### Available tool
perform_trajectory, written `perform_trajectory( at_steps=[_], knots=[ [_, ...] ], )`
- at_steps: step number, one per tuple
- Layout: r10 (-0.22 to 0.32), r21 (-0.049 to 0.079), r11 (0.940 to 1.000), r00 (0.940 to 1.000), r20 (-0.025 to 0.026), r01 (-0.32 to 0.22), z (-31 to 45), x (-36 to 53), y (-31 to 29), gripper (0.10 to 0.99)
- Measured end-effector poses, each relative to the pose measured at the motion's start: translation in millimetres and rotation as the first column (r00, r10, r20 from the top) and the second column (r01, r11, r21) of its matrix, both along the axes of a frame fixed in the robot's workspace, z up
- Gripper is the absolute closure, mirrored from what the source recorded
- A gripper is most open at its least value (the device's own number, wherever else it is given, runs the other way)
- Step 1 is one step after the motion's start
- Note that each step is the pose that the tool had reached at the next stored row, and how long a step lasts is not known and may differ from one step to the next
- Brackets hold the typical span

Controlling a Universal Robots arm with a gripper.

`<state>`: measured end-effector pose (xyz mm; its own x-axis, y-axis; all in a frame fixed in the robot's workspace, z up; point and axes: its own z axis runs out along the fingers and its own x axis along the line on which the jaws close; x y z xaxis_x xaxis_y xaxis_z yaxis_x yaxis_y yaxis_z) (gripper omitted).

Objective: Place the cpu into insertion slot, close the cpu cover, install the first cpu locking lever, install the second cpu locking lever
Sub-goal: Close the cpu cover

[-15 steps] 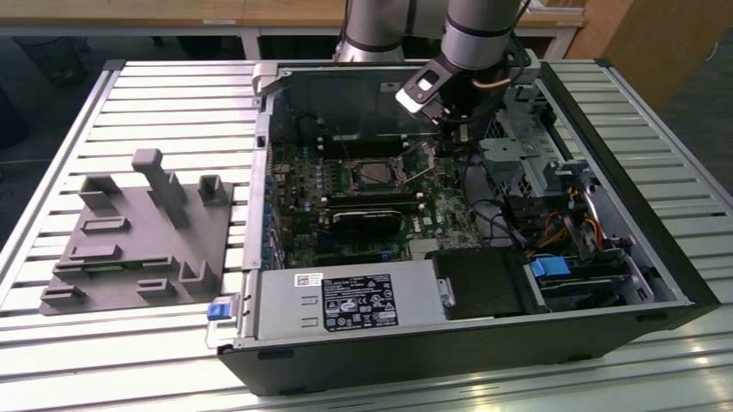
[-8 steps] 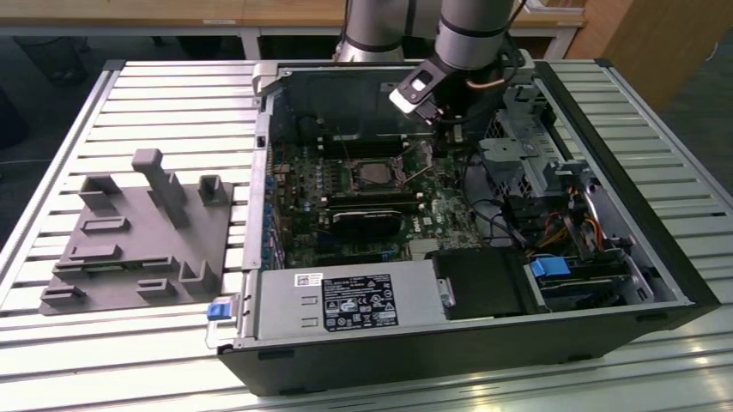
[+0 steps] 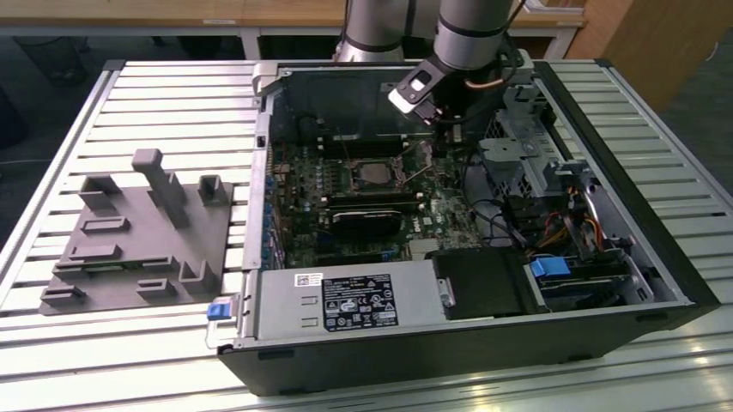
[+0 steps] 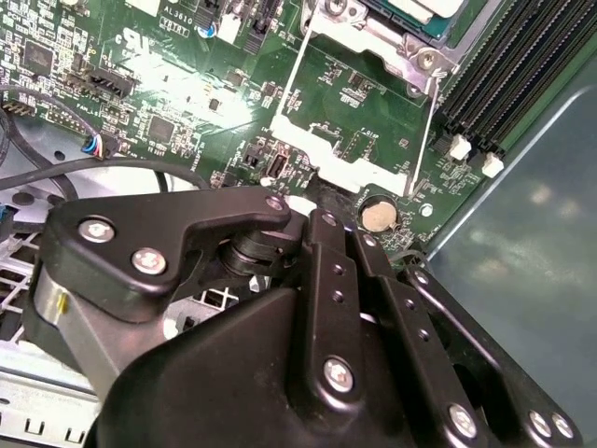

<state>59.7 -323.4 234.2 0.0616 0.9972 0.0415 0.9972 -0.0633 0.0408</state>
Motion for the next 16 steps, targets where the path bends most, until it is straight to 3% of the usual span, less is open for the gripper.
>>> perform_trajectory(
  at_steps=[16],
  knots=[
    [0.0,0.0,1.0,1.0,-0.0001,0.0,0.0,-14.4,0.0,0.98]
  ],
)
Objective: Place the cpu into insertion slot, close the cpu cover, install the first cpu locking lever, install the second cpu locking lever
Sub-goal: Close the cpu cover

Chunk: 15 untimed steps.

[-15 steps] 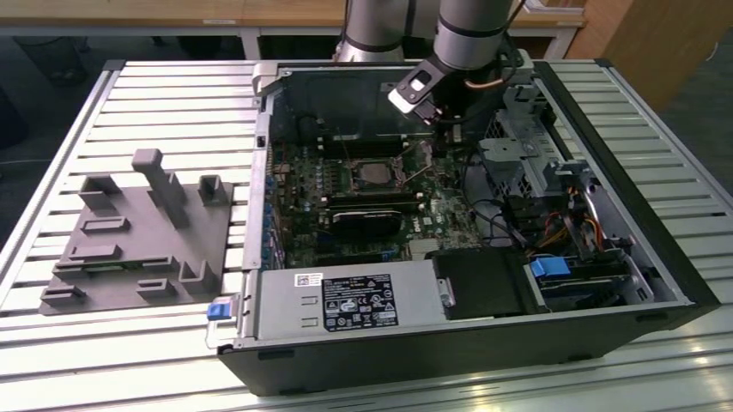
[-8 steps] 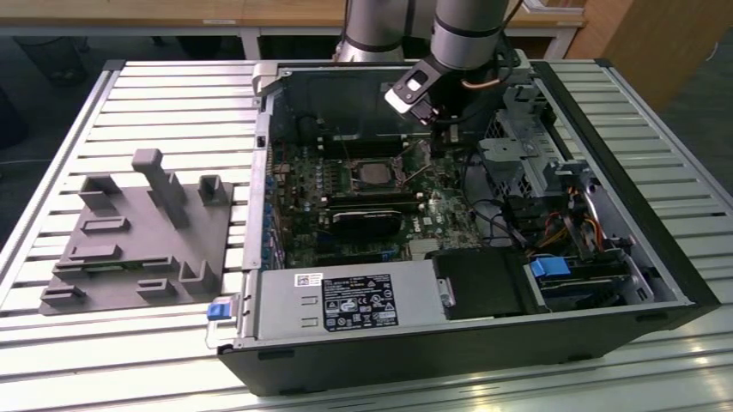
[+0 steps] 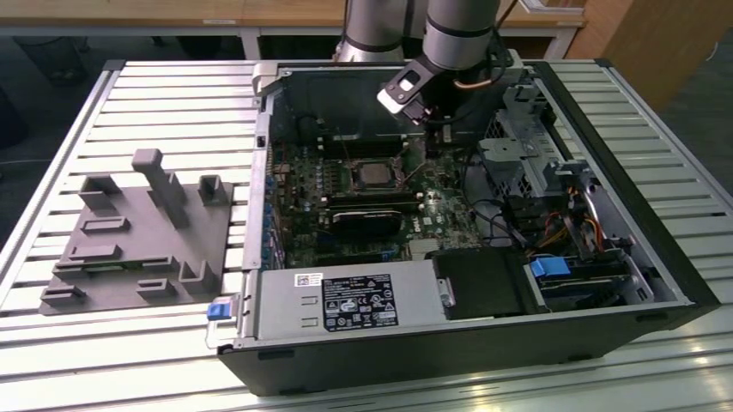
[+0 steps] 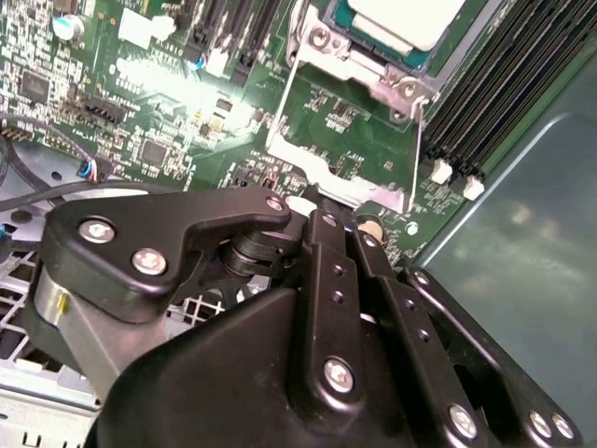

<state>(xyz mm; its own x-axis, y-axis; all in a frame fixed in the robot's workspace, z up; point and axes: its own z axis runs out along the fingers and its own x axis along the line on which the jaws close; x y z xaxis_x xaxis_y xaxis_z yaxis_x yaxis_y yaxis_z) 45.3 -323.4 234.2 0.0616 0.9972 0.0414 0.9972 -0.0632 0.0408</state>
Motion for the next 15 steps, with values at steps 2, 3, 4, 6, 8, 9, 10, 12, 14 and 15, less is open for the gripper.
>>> perform_trajectory(
  at_steps=[2,3,4,6,8,9,10,12,14,15],
  knots=[
    [0.0,0.0,1.0,1.0,0.0001,0.0,0.0,-2.5,0.0,0.98],
    [0.0,0.0,1.0,1.0,0.0,0.0,0.0,-3.7,0.0,0.98],
    [0.0,0.0,1.0,1.0,0.0001,0.0,0.0,-4.8,0.0,0.98],
    [0.0,0.0,1.0,1.0,0.0,0.0,-0.1,-7.0,0.0,0.98],
    [0.0,0.0,1.0,1.0,0.0001,0.0,-0.1,-9.3,0.0,0.98],
    [0.0,0.0,1.0,1.0,0.0,0.0,-0.1,-10.3,0.0,0.98],
    [0.0,0.0,1.0,1.0,0.0,0.0,-0.1,-11.4,0.0,0.98],
    [0.0,0.0,1.0,1.0,0.0,0.0,-0.1,-13.6,0.0,0.98],
    [0.0,0.0,1.0,1.0,0.0,0.0,-0.1,-15.5,0.0,0.98],
    [0.0,0.0,1.0,1.0,0.0001,0.0,-0.2,-16.3,0.0,0.98]
  ],
)
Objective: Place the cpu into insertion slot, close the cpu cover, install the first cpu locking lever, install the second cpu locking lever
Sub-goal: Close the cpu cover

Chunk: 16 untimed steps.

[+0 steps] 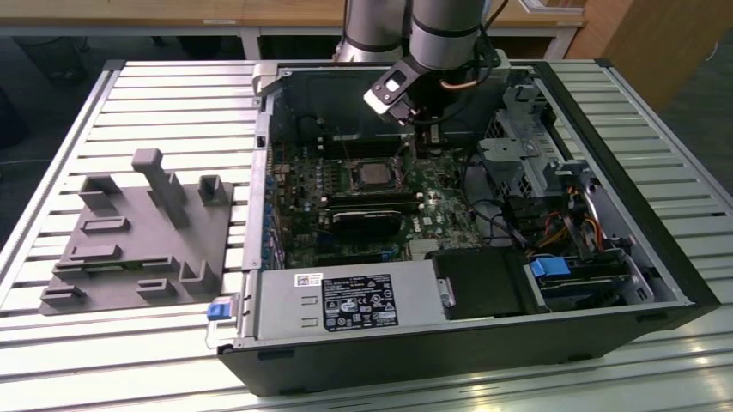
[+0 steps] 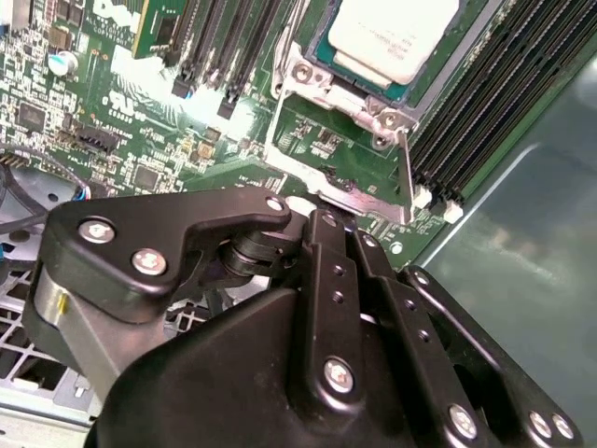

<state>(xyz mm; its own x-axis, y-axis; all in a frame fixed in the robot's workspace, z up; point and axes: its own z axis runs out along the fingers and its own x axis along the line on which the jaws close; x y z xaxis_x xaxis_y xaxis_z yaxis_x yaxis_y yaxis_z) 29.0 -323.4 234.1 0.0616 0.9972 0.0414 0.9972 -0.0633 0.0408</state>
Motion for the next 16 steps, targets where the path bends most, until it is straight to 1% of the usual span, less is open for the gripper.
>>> perform_trajectory(
  at_steps=[7,9,16],
  knots=[
    [0.0,0.0,1.0,1.0,0.0,0.0,-0.1,-6.1,0.0,0.98],
    [0.0,0.0,1.0,1.0,0.0,0.0,-0.3,-11.6,0.0,0.98],
    [0.0,0.0,1.0,1.0,0.0,0.0,-0.6,-16.7,0.0,0.98]
  ],
)
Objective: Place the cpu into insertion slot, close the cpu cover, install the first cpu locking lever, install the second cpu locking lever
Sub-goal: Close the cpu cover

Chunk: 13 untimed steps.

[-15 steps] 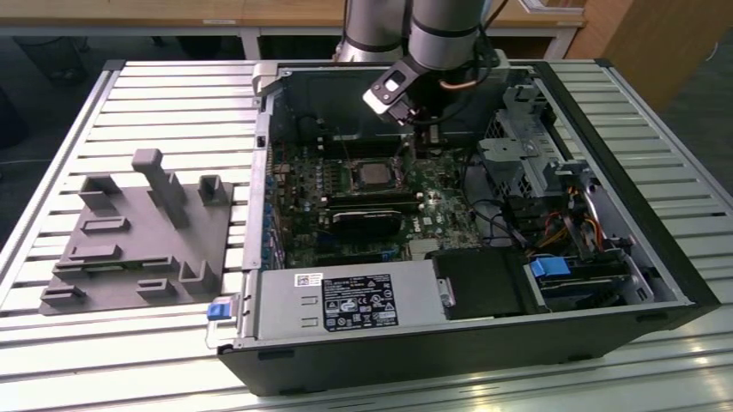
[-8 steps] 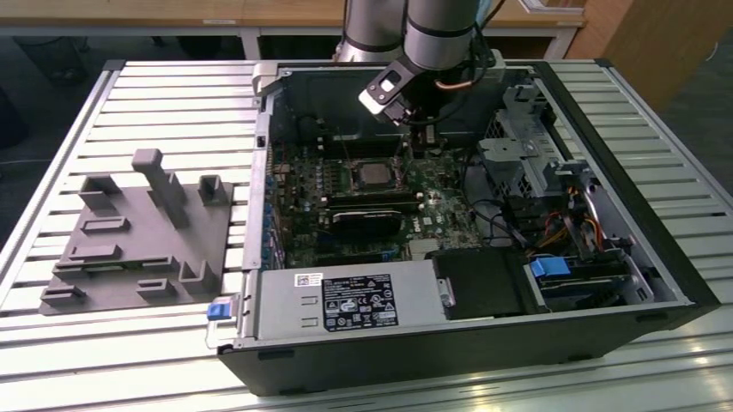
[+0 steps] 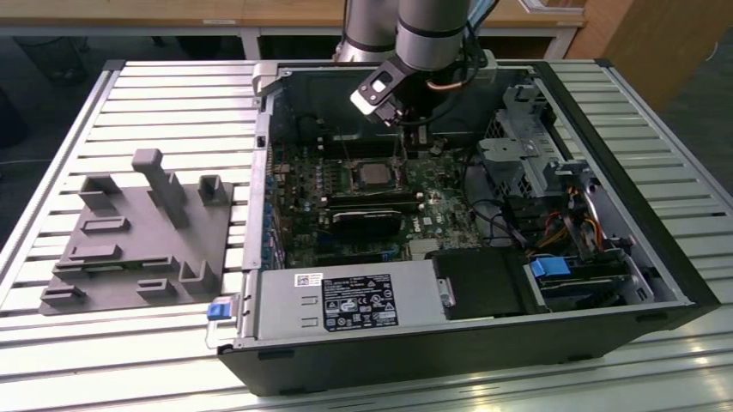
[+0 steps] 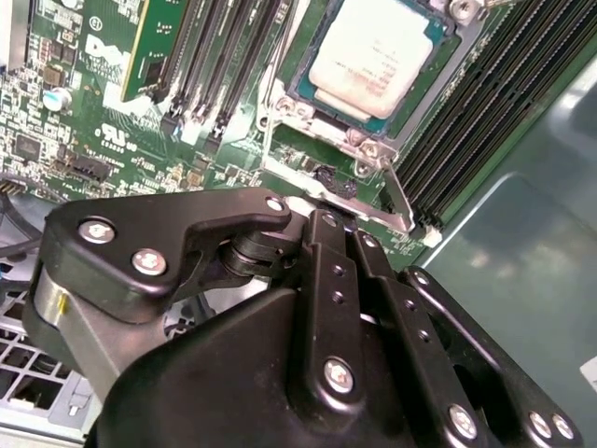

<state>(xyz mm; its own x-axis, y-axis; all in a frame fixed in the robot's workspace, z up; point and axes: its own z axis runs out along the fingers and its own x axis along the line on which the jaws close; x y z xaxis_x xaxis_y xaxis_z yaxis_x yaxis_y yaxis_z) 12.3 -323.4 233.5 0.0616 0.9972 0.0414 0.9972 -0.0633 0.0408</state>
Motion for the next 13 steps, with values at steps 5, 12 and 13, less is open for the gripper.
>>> perform_trajectory(
  at_steps=[5,12,13],
  knots=[
    [0.0,0.0,1.0,1.0,0.0,0.0,-0.2,-4.7,0.0,0.98],
    [0.0,0.0,1.0,1.0,0.0,0.0,-0.7,-10.7,0.0,0.98],
    [0.0,0.0,1.0,1.0,0.0,0.0,-0.7,-11.6,0.0,0.98]
  ],
)
